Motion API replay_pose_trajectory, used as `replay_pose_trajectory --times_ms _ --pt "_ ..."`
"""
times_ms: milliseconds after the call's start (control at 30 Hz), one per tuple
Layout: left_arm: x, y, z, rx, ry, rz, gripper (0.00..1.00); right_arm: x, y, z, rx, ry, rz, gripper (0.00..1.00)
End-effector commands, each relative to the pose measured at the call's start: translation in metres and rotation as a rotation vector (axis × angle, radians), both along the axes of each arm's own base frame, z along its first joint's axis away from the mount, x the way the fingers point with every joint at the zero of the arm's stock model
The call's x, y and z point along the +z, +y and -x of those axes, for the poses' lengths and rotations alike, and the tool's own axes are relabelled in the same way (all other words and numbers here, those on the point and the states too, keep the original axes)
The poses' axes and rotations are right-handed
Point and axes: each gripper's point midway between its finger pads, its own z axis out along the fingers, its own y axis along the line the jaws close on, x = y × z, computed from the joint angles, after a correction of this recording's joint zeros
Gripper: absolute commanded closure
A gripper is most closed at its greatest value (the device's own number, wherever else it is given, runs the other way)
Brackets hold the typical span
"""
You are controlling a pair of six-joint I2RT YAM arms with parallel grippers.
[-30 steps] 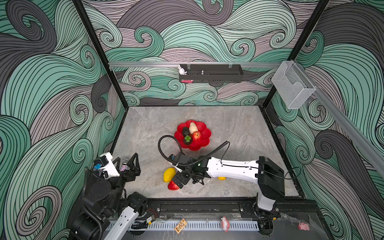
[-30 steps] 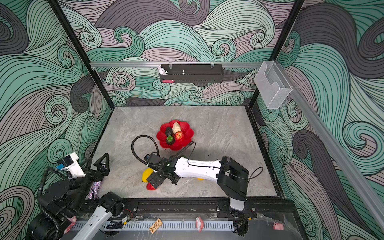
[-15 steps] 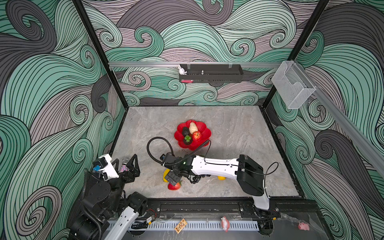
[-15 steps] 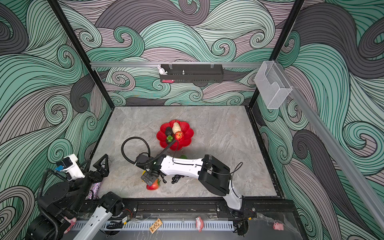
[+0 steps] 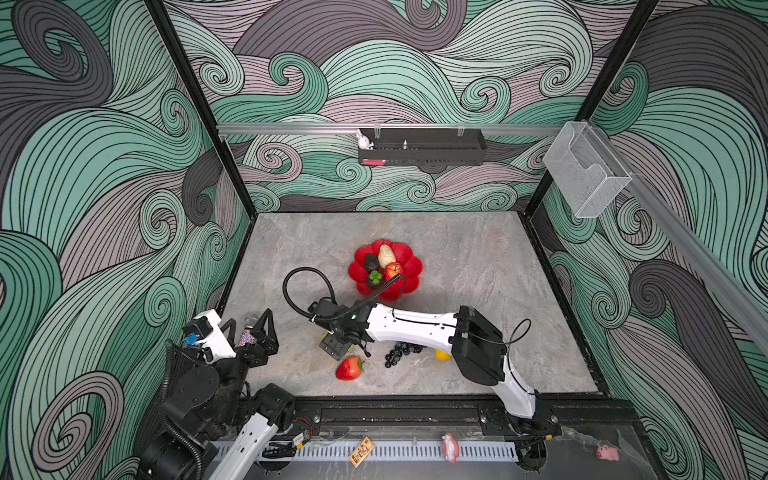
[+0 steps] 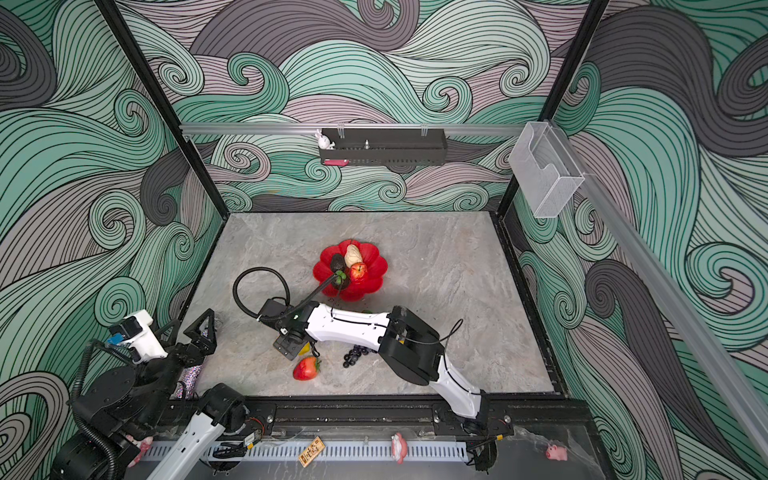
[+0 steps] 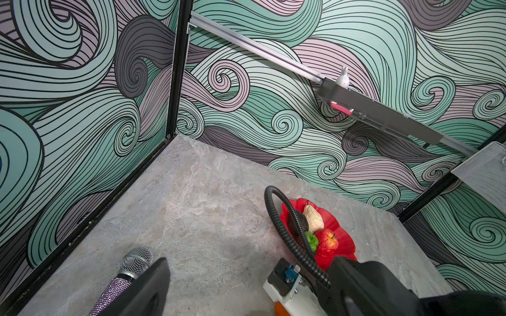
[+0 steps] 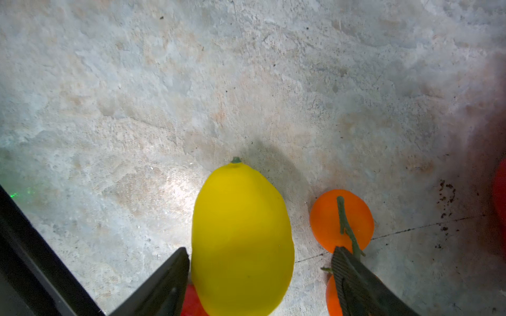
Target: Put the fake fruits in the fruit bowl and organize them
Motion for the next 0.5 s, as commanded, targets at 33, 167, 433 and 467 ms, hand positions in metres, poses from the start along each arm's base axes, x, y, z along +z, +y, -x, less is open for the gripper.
replay_pose_trajectory --times_ms 33,167,433,467 --pt "-0.004 0.005 0.001 0.029 0.012 -0.012 0.08 -0.001 0.0 0.012 0.047 0.071 0.001 0.24" --pt "-0.005 0.005 0.001 0.03 0.016 -0.013 0.08 -0.008 -0.002 0.019 0.048 0.101 0.005 0.29" --pt "-0.006 0.005 -0.001 0.035 0.027 -0.014 0.08 -0.02 -0.002 0.016 0.038 0.1 0.018 0.3" --pt "-0.006 0.005 -0.001 0.035 0.027 -0.012 0.08 -0.02 -0.001 0.017 0.039 0.1 0.016 0.3"
